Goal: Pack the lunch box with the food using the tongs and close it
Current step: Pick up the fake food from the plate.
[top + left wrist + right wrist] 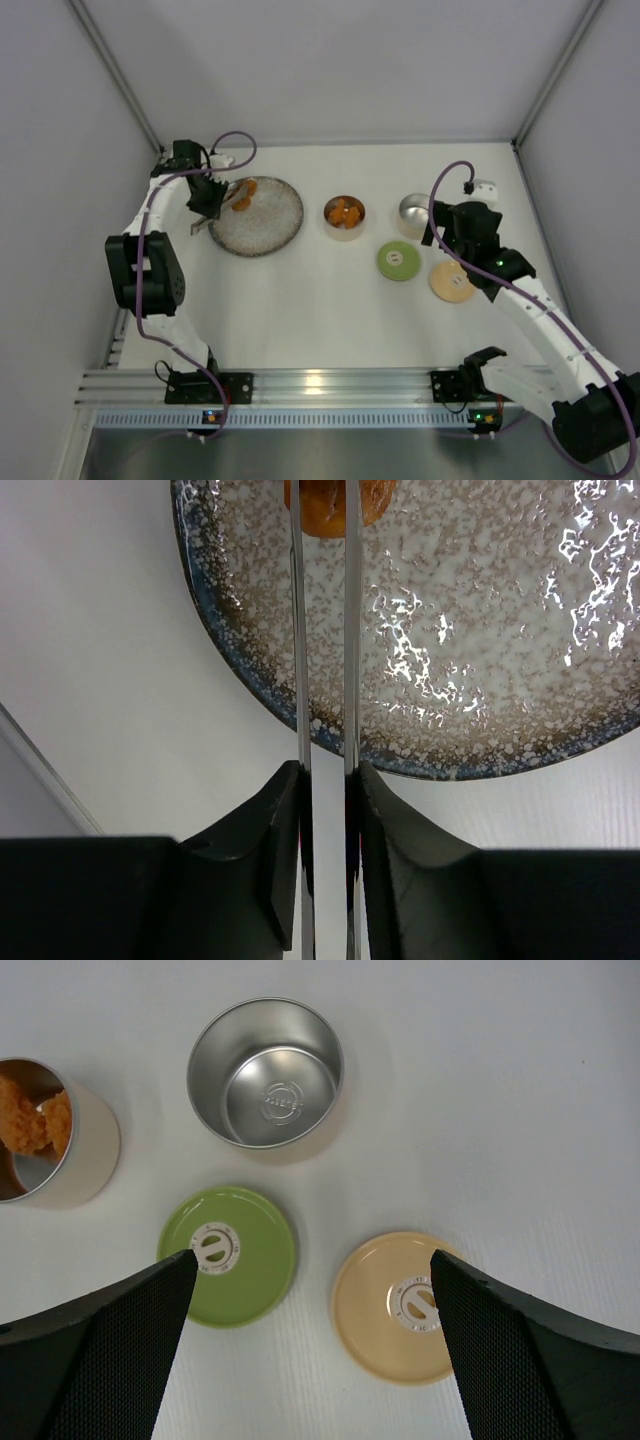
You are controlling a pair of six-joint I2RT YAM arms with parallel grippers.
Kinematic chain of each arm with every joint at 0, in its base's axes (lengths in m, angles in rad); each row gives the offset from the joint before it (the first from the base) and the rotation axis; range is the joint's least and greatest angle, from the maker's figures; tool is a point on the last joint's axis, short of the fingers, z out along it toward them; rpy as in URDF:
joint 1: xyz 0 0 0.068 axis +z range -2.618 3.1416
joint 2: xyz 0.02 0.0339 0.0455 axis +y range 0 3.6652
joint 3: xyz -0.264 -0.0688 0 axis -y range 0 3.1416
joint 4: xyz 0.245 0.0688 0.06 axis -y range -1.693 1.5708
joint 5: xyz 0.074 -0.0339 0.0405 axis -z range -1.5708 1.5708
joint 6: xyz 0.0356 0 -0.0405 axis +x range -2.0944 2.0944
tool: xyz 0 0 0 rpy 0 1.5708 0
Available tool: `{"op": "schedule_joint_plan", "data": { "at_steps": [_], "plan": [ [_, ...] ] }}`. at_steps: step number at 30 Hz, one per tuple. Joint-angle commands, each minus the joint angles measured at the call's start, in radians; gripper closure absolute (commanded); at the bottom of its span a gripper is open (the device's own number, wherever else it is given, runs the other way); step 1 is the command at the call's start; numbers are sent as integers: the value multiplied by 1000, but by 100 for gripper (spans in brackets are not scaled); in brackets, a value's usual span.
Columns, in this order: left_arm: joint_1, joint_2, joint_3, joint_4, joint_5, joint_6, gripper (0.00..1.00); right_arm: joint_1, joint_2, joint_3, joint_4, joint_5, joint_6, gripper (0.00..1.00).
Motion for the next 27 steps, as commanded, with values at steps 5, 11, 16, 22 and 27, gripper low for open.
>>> {"op": "schedule_joint_plan", "data": {
  "at_steps": [5,11,16,22,27],
  "plan": [
    [-2,-76,8,23,22,-16,99,18,-18,17,7,14,5,1],
    [-8,-85,94,-25,56,-68,100,18,-17,17,12,13,5,1],
    [-50,-86,157,-49,51,-65,100,20,-15,21,12,20,3,1],
    [-258,-85,255,-81,24,-26,100,17,3,49,-26,97,38,1],
    [-416,-33,348,-103,88,-57,100,-11,28,94,-74,74,37,0]
  ]
}}
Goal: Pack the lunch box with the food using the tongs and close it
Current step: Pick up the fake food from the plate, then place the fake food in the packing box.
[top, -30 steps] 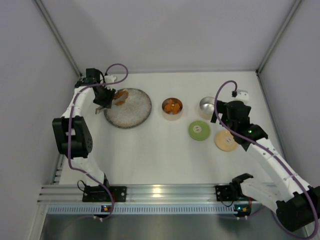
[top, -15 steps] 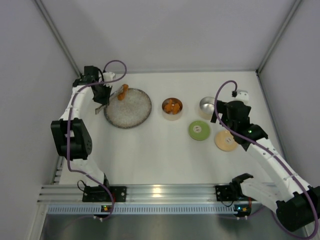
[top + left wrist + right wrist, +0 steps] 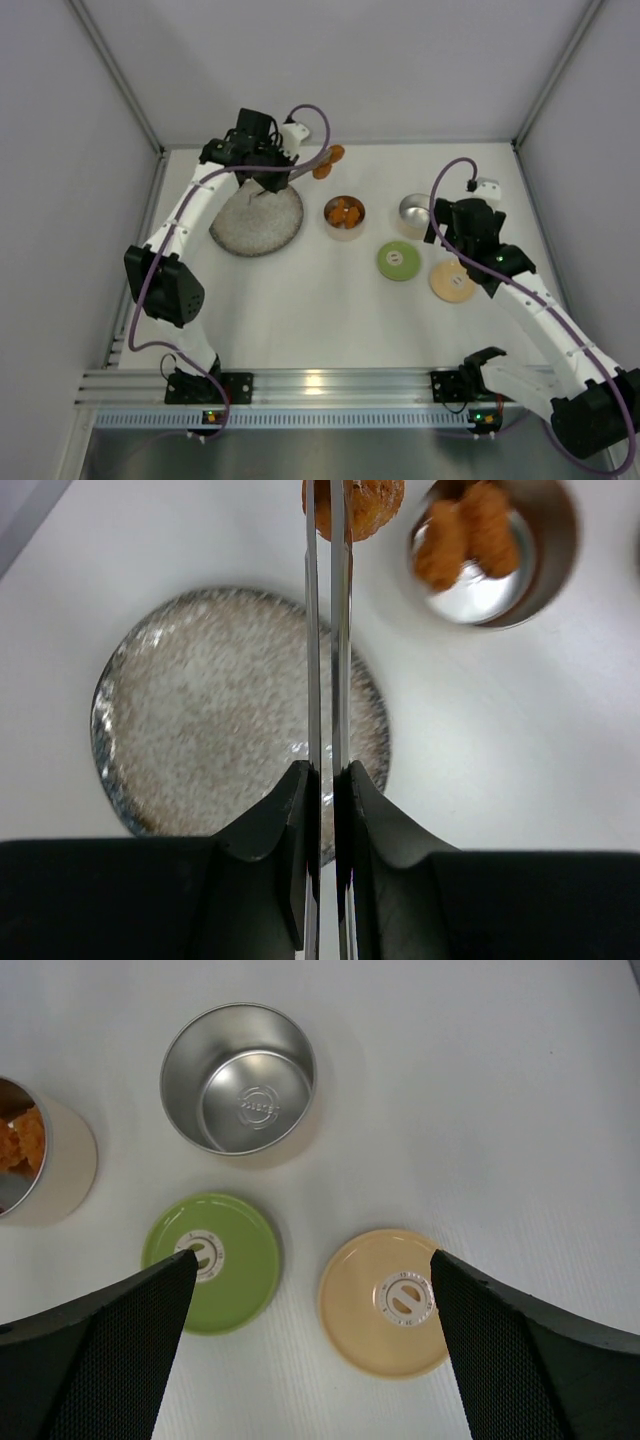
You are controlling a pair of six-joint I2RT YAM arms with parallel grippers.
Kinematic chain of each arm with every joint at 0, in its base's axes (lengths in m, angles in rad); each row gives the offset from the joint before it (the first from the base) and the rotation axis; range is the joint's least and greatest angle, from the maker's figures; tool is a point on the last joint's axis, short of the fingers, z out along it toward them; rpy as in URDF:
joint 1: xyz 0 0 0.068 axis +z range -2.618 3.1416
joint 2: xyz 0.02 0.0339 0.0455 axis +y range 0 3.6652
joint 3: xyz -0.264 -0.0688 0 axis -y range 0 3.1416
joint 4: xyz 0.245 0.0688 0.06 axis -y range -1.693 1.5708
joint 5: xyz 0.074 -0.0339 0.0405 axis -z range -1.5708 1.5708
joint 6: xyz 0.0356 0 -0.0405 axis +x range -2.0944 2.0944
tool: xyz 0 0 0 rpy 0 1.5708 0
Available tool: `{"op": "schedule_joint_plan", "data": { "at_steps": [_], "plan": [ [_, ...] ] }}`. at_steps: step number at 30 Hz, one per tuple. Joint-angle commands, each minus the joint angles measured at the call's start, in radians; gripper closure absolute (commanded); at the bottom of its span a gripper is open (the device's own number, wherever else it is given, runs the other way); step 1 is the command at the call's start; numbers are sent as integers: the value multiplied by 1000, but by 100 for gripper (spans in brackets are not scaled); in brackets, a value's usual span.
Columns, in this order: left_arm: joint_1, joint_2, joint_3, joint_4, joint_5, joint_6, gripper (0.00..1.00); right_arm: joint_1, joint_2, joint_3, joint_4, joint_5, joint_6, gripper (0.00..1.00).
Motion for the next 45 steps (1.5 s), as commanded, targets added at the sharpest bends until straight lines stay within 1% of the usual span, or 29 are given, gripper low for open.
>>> {"op": "schedule_joint_plan", "data": {
  "at_steps": [1,2,3,4,5,6,7,8,9,10,12,15,18,24,28,34,39,45],
  "plan": [
    [-68,13,88,-15,63,-20,100,-17,7,82,-39,-20,13,1],
    [-107,19,94,-14,71,-20,100,-49,4,89,-37,-52,15,1],
    [-125,33,99,-6,83,-17,100,-82,-5,99,-36,-145,24,1],
    [-147,37,99,2,83,-9,100,-117,-13,99,-27,-205,28,3],
    [-180,49,100,9,85,-8,100,-214,-22,99,-16,-277,38,6],
    [-196,54,102,14,91,-8,100,-273,-25,96,-1,-351,45,10],
    [-210,59,103,18,92,-6,100,-322,-22,94,31,-516,65,19],
    [-232,65,113,20,95,-8,100,-418,-17,94,51,-592,74,23],
    [-242,72,117,19,108,-8,100,-447,7,96,71,-653,82,26],
    [-251,77,122,17,112,-8,100,-465,21,105,87,-750,96,31],
    [-276,77,129,17,114,-6,100,-482,70,135,114,-803,93,33],
    [-306,80,131,25,102,1,100,-482,98,172,85,-798,82,32],
    [-328,102,139,61,88,-17,100,-493,90,183,36,-719,82,28],
    [-394,218,201,179,57,-83,100,-519,37,128,19,-645,85,28],
    [-435,296,257,218,22,-112,100,-521,-11,109,-17,-588,50,27],
    [-449,365,274,293,-21,-135,100,-521,-57,71,-34,-579,30,26],
    [-461,398,272,295,-49,-121,100,-521,-71,24,-33,-580,36,26],
    [-463,370,209,282,-56,-89,100,-521,-79,8,-33,-565,31,25]
  ]
}}
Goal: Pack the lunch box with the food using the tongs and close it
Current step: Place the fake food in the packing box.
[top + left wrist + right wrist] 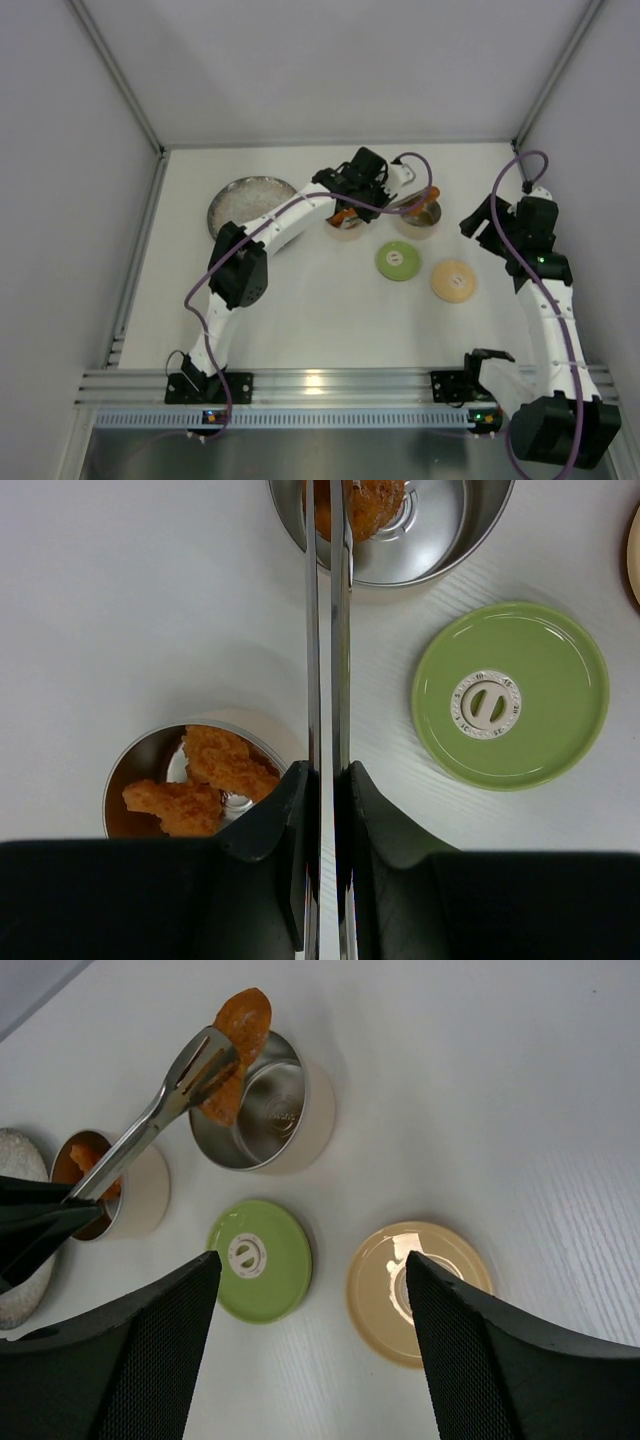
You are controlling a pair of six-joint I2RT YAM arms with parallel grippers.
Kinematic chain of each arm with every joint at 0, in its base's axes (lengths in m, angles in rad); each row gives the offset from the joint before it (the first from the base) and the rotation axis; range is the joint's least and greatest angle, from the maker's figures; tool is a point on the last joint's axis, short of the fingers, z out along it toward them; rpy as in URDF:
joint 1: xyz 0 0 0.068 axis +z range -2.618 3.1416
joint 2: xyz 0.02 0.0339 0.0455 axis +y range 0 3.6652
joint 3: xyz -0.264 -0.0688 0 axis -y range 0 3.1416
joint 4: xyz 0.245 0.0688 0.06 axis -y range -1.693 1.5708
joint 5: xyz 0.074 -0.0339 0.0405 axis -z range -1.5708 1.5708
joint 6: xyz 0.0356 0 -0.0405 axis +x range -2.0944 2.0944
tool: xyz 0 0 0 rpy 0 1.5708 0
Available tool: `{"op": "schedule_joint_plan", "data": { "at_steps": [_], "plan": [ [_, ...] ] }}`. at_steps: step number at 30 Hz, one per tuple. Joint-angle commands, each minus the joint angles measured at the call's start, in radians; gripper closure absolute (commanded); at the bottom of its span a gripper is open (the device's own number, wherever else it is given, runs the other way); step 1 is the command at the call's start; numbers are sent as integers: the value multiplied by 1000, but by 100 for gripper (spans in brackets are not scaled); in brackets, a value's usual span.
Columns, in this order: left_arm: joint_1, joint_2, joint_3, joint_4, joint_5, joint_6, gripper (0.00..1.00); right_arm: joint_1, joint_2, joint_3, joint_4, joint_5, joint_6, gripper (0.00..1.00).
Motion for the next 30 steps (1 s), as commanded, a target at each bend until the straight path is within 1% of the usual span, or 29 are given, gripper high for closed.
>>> {"op": "schedule_joint_plan", "data": {
  "at_steps": [1,7,10,13,17,20,26,27,28,30],
  "plan": [
    [-6,-44,-17,56,-13,26,100,-16,-26,0,-7,18,-9,25],
    [-32,-38,-43,17,-3,101,100,-16,-9,-2,-1,11,-7,25],
    [-40,-37,-51,13,2,114,100,-16,-11,-2,-1,15,-10,25],
    [-41,-20,-43,-7,-30,144,100,-16,-11,-8,-3,18,-12,25],
    [-52,24,26,-81,-108,219,100,-16,-8,-14,-1,18,-7,24],
    [-52,47,60,-125,-115,244,100,-16,-1,-14,7,15,-4,24],
    [-56,46,66,-180,-121,305,100,-16,2,-14,7,15,-4,23],
    [-62,49,67,-182,-136,324,100,-16,5,-16,8,15,-1,23],
    [-69,55,69,-180,-186,337,100,-16,6,-19,11,15,4,23],
    [-82,70,77,-174,-210,351,100,-16,8,-19,10,12,4,23]
  ]
}}
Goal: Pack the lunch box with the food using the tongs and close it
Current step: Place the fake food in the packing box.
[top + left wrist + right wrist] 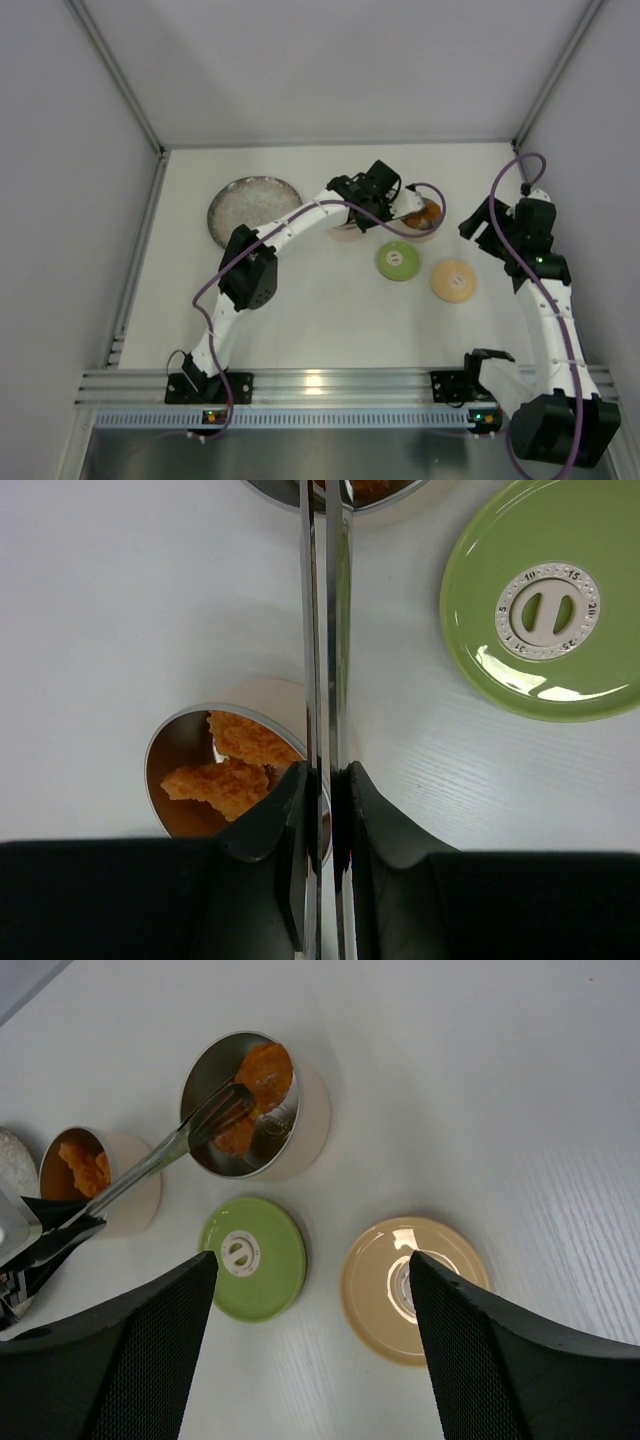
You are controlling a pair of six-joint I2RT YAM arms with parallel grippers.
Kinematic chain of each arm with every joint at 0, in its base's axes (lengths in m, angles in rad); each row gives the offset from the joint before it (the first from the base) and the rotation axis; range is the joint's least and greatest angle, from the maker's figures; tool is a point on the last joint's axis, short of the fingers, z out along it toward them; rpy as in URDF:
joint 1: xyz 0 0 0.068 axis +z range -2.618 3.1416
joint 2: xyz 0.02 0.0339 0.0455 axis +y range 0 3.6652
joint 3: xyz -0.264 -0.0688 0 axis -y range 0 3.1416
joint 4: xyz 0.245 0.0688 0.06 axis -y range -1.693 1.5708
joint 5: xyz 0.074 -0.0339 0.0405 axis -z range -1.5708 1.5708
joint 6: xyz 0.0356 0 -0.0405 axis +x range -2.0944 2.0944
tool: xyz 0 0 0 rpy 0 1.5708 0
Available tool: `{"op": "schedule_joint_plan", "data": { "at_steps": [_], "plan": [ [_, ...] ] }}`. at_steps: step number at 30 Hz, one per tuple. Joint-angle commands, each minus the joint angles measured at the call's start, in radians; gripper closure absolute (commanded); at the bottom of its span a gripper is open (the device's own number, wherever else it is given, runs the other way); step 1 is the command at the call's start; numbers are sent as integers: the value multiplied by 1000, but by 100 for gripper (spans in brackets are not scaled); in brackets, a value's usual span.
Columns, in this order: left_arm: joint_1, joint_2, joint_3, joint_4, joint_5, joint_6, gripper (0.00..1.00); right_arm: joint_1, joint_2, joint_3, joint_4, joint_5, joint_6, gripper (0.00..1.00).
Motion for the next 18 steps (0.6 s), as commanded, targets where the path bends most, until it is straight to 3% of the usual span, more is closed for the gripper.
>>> {"op": "schedule_joint_plan", "data": {
  "at_steps": [1,4,5,10,11,15,18],
  "plan": [
    [-29,30,58,-46,-64,61,100,-15,5,0,3,3,1,23],
    [-28,33,84,-32,-63,47,98,-15,11,9,0,-8,-6,23],
    [-28,30,84,-29,-66,45,90,-15,14,11,3,-23,-8,23],
    [-28,9,57,-26,-57,36,73,-15,40,6,20,-46,0,22],
    [-28,-5,45,-6,-51,25,65,-15,42,2,26,-52,3,23],
    [-28,-19,55,18,-40,7,47,-15,46,0,28,-55,-2,21],
    [-28,-24,66,17,-34,1,44,-15,45,0,25,-49,-8,20]
  ]
}}
